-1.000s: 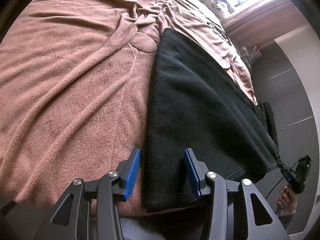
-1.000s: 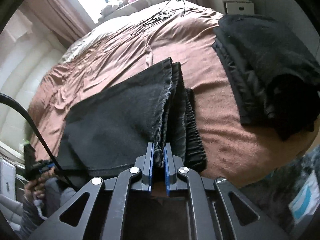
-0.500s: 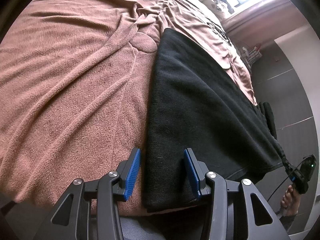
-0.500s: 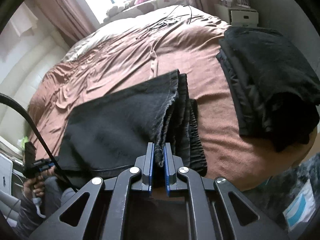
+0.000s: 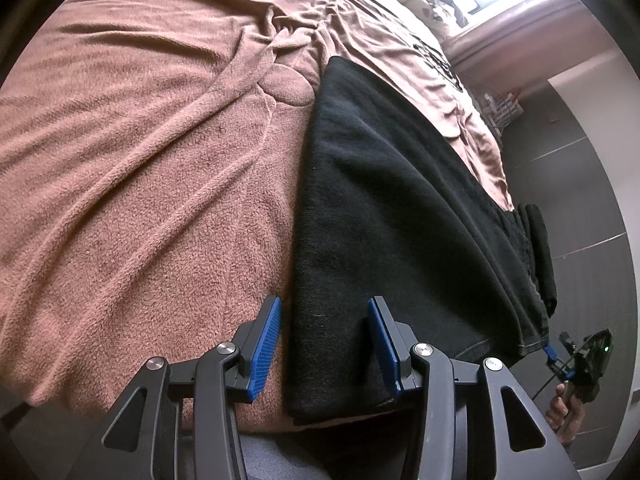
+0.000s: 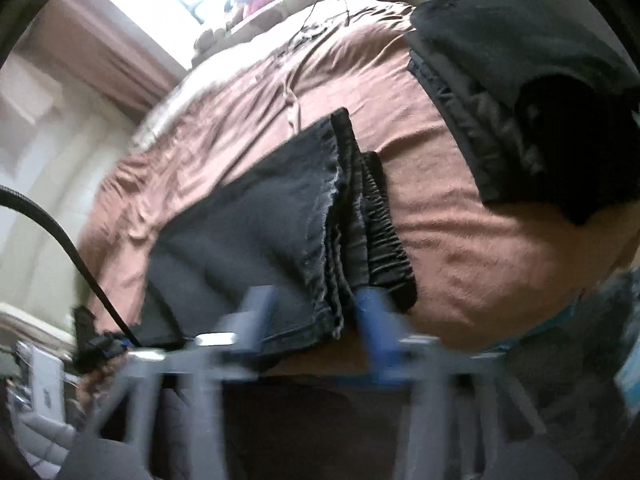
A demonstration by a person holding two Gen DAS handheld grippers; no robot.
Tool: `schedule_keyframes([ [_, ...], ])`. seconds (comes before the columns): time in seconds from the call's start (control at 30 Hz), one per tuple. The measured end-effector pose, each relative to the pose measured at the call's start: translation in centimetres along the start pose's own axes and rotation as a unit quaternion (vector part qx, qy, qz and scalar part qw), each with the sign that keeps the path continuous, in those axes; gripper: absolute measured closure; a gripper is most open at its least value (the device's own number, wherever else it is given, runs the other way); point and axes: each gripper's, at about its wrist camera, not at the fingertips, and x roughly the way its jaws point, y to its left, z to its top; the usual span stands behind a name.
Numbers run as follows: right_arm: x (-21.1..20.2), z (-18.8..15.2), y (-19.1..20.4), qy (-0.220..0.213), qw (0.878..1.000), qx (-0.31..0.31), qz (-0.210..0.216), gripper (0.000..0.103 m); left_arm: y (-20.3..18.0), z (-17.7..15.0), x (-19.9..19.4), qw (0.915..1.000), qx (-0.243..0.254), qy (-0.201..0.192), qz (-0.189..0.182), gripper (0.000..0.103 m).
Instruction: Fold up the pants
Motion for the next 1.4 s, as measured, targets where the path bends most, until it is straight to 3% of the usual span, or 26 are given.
schedule_keyframes([
  [0.23, 1.9, -2.2, -4.5, 0.004, 0.992, 0.1, 0.078, 0.03, 0.0, 0.0, 0.0, 0.9999, -0.001, 0.01, -0.004, 0.056],
  [0.33, 2.9, -2.7, -4.4, 0.004, 0.99, 0.1, 0.103, 0.03, 0.0, 0.1, 0.1, 0.9999, -0.003, 0.011, -0.003, 0.056],
  [0.43, 3.7, -2.7, -3.3, -0.005, 0.993, 0.074, 0.096, 0.03, -0.1, 0.1, 0.2, 0.9999, 0.0, 0.012, 0.0, 0.056],
  [0.53, 3.8, -2.7, -2.2, -0.032, 0.998, 0.039, 0.046, 0.042, -0.1, 0.1, 0.2, 0.9999, -0.002, 0.012, -0.001, 0.056],
  [0.6, 3.3, -2.7, -1.3, -0.056, 0.998, 0.015, 0.016, 0.057, -0.2, 0.2, 0.3, 0.9999, -0.003, 0.012, -0.002, 0.056],
  [0.63, 3.0, -2.8, -0.9, -0.068, 0.998, 0.003, 0.011, 0.061, -0.2, 0.2, 0.3, 0.9999, -0.003, 0.012, -0.002, 0.056],
  [0.67, 2.6, -2.9, -0.6, -0.077, 0.997, -0.005, 0.017, 0.071, -0.2, 0.2, 0.3, 0.9999, -0.003, 0.012, -0.002, 0.056],
  [0.97, 4.3, -2.8, -1.1, -0.055, 0.998, -0.004, 0.025, 0.073, -0.3, 0.4, 0.5, 0.9999, -0.003, 0.012, 0.0, 0.056],
  [1.03, 4.8, -2.1, -1.1, -0.052, 0.998, 0.0, 0.017, 0.08, -0.3, 0.4, 0.5, 0.9999, -0.002, 0.014, 0.001, 0.056],
  [1.07, 5.0, -1.6, -1.1, -0.049, 0.999, 0.003, 0.008, 0.093, -0.3, 0.5, 0.6, 0.9999, -0.001, 0.015, 0.003, 0.056],
  [1.4, 2.0, 3.2, 2.7, -0.051, 0.998, -0.046, 0.0, 0.096, -0.3, 0.8, 0.4, 0.9996, -0.005, 0.027, 0.002, 0.056],
])
